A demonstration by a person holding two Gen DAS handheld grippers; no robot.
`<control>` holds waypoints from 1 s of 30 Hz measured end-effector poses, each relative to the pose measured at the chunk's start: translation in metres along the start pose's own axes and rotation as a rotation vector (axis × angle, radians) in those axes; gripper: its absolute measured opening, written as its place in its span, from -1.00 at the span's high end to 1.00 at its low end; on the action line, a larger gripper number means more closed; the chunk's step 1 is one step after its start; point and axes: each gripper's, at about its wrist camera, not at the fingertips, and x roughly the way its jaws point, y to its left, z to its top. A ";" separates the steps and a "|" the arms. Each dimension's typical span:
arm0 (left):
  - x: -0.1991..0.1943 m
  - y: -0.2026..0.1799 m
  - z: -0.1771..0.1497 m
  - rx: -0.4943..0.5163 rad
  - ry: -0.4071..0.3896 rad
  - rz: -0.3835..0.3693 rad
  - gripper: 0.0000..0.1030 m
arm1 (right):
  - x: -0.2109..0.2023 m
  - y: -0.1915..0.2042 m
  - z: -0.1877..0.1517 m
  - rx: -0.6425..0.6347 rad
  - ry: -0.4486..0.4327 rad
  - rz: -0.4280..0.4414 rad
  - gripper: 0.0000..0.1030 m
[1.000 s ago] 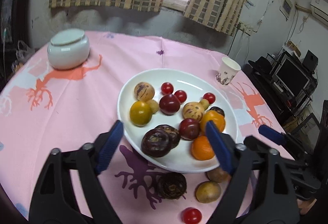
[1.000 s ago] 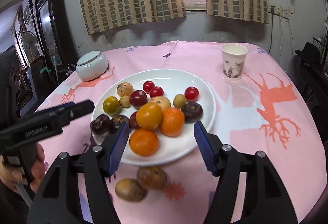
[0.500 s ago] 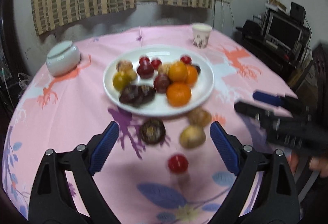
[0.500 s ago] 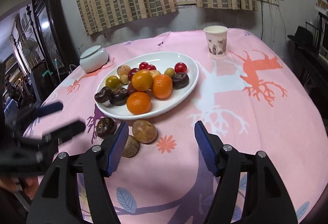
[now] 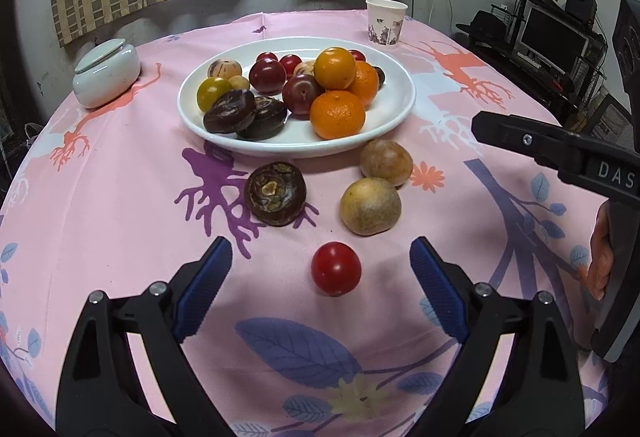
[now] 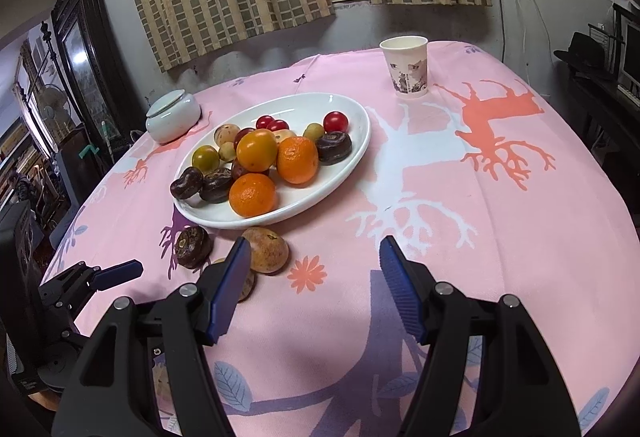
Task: Organize fruits
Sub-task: 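Move both open tools back toward the remaining fruits, then grasp a red tomato with the left tool while the right tool grasps a brown round fruit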
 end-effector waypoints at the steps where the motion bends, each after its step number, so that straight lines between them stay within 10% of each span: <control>1: 0.001 -0.001 -0.001 0.002 0.001 0.001 -0.79 | 0.001 0.001 0.000 -0.003 0.003 -0.002 -0.30; 12: 0.005 -0.007 -0.005 0.031 0.019 -0.006 -0.73 | 0.001 0.007 -0.003 -0.024 0.010 0.002 -0.30; 17: 0.011 -0.014 -0.012 0.085 0.067 -0.040 -0.08 | 0.002 0.007 -0.003 -0.025 0.015 0.000 -0.30; 30: 0.018 -0.004 -0.012 0.054 0.093 -0.063 0.45 | 0.004 0.010 -0.005 -0.034 0.032 0.010 -0.30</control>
